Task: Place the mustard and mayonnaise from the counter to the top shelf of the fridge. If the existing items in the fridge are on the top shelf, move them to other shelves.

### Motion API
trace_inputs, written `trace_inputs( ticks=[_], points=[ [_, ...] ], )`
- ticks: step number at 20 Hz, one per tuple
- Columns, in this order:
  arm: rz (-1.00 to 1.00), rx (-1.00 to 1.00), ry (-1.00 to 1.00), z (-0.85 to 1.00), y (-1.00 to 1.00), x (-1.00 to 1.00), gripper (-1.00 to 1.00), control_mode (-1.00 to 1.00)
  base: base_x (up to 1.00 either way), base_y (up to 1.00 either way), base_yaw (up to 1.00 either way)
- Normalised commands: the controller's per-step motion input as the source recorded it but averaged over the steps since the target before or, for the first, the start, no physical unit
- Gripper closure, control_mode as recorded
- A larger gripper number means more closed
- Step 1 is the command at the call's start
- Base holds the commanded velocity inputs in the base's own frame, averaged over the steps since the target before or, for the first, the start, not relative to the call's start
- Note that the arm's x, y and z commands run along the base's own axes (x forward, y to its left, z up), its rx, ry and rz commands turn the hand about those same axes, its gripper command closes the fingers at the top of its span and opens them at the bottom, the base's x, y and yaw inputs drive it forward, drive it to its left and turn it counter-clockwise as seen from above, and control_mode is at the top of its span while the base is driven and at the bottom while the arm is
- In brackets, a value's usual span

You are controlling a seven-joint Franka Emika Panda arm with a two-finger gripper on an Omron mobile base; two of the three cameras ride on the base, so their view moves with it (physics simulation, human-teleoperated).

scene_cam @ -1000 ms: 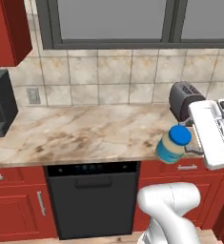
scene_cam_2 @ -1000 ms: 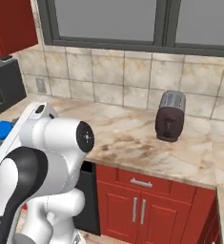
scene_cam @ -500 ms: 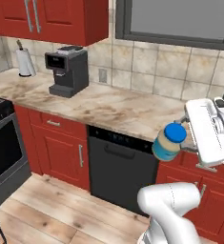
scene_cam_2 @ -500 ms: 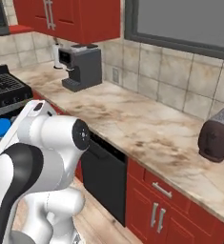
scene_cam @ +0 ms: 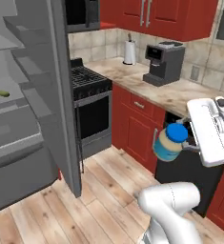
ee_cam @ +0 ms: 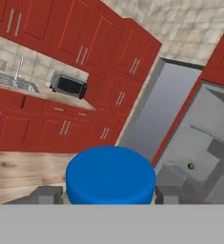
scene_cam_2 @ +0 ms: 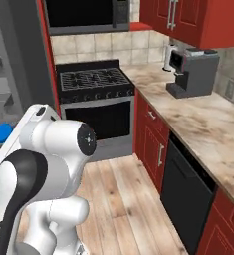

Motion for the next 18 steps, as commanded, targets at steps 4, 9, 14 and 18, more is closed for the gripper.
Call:
trace_inputs(
  ticks=[4, 9, 14, 18],
  points=[
    [0.0, 0.0, 0.0, 0.0, 0.0, 0.0, 1.0, 1.0, -0.81, -0.19, 0.65],
    [0.0, 0.0, 0.0, 0.0, 0.0, 0.0, 1.0, 1.0, -0.19, 0.8, 0.37],
    [0.0, 0.0, 0.0, 0.0, 0.0, 0.0, 1.0, 1.0, 0.38, 0.93, 0.2],
    [0.0, 0.0, 0.0, 0.0, 0.0, 0.0, 1.0, 1.0, 0.76, 0.57, 0.1]
  ],
)
